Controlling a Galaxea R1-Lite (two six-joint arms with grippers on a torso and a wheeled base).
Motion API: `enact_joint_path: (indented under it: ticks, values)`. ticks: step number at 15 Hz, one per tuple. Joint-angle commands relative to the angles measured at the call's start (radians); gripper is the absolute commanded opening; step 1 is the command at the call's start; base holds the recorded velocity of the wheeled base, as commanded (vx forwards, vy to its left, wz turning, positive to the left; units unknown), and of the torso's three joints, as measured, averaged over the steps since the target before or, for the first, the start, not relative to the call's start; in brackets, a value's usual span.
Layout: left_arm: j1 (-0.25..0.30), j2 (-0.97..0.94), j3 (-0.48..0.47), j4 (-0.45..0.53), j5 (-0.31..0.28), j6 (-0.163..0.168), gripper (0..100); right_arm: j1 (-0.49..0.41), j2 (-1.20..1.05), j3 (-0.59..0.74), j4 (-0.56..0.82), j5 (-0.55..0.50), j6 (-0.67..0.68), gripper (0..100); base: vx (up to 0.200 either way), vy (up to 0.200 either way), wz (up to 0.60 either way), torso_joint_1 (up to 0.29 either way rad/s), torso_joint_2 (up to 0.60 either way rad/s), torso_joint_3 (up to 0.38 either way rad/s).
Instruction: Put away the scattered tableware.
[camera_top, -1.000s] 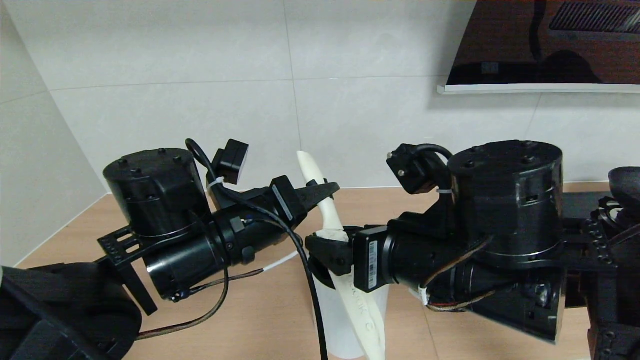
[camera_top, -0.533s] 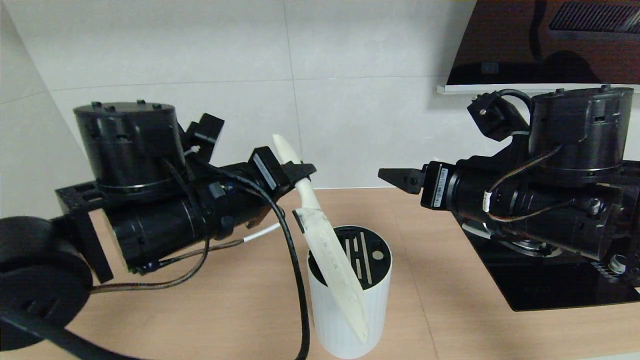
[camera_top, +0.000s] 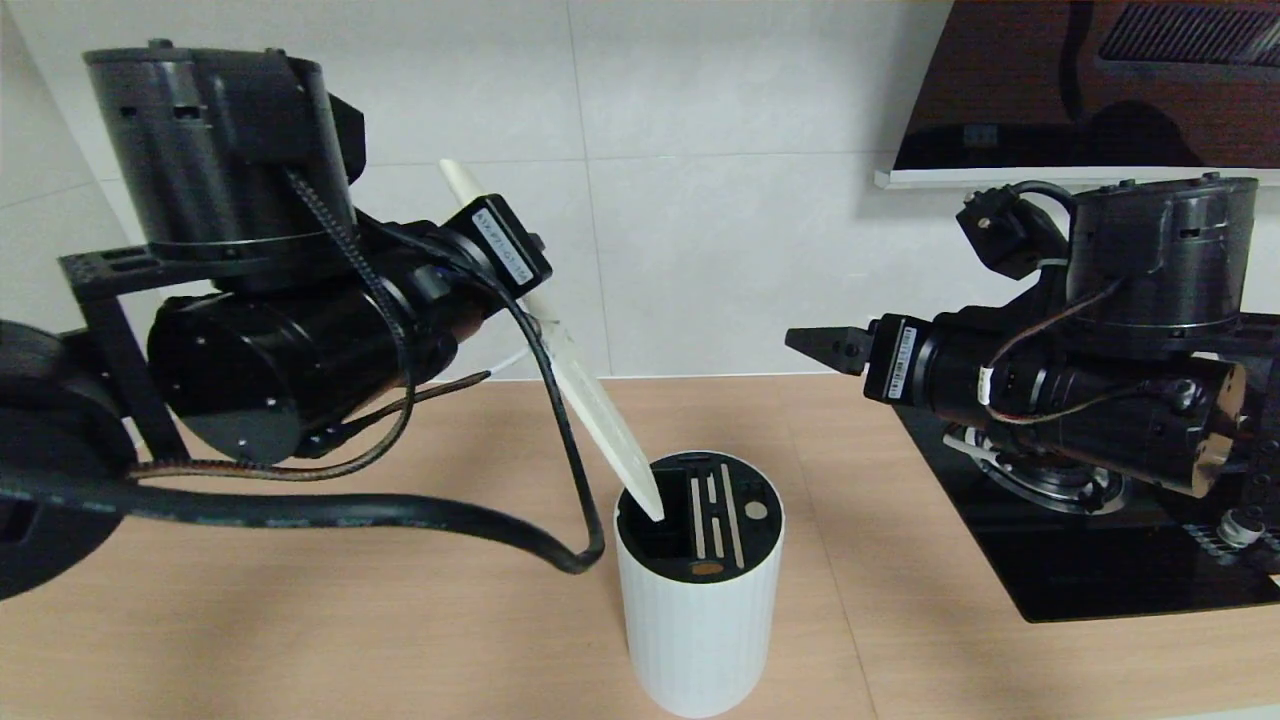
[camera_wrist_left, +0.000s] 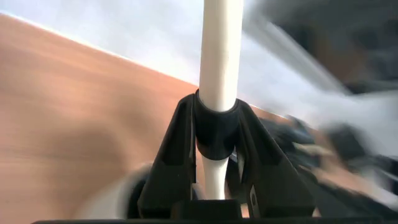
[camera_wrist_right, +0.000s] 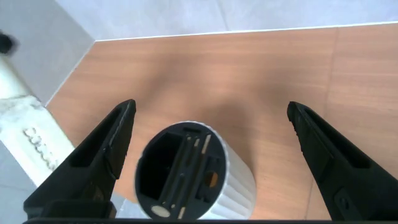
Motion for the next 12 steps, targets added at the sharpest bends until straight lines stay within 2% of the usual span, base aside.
enact_joint_path:
  ticks: [1,2,3,6,10,11,12]
  values:
    - [-0.076,0.069,-0.030,-0.011,0.148,0.100,0,-0.009,0.006,0.002,-0.001,0.000,0.001,100,0.000,0.000,0.00,0.000,0.00,0.000]
    - [-0.101,0.095,-0.022,-0.044,0.237,0.128,0,-0.009,0.007,0.002,-0.001,0.000,0.001,100,0.000,0.000,0.00,0.000,0.00,0.000]
    - [-0.108,0.100,-0.018,-0.060,0.251,0.133,0,-0.009,0.007,0.002,-0.001,0.000,0.001,100,0.000,0.000,0.00,0.000,0.00,0.000]
    - [-0.159,0.070,0.077,-0.228,0.253,0.257,0,-0.009,0.016,0.002,-0.001,0.001,0.001,100,0.000,0.000,0.00,0.000,0.00,0.000]
    - [-0.200,0.086,0.222,-0.565,0.246,0.458,0,-0.009,0.021,0.002,-0.001,0.001,0.001,100,0.000,0.000,0.00,0.000,0.00,0.000]
    - [-0.214,0.103,0.242,-0.616,0.242,0.487,0,-0.009,0.029,0.002,-0.003,0.001,0.001,100,0.000,0.000,0.00,0.000,0.00,0.000]
    - [-0.219,0.112,0.245,-0.636,0.242,0.493,0,-0.009,0.032,0.002,-0.003,0.001,0.001,100,0.000,0.000,0.00,0.000,0.00,0.000]
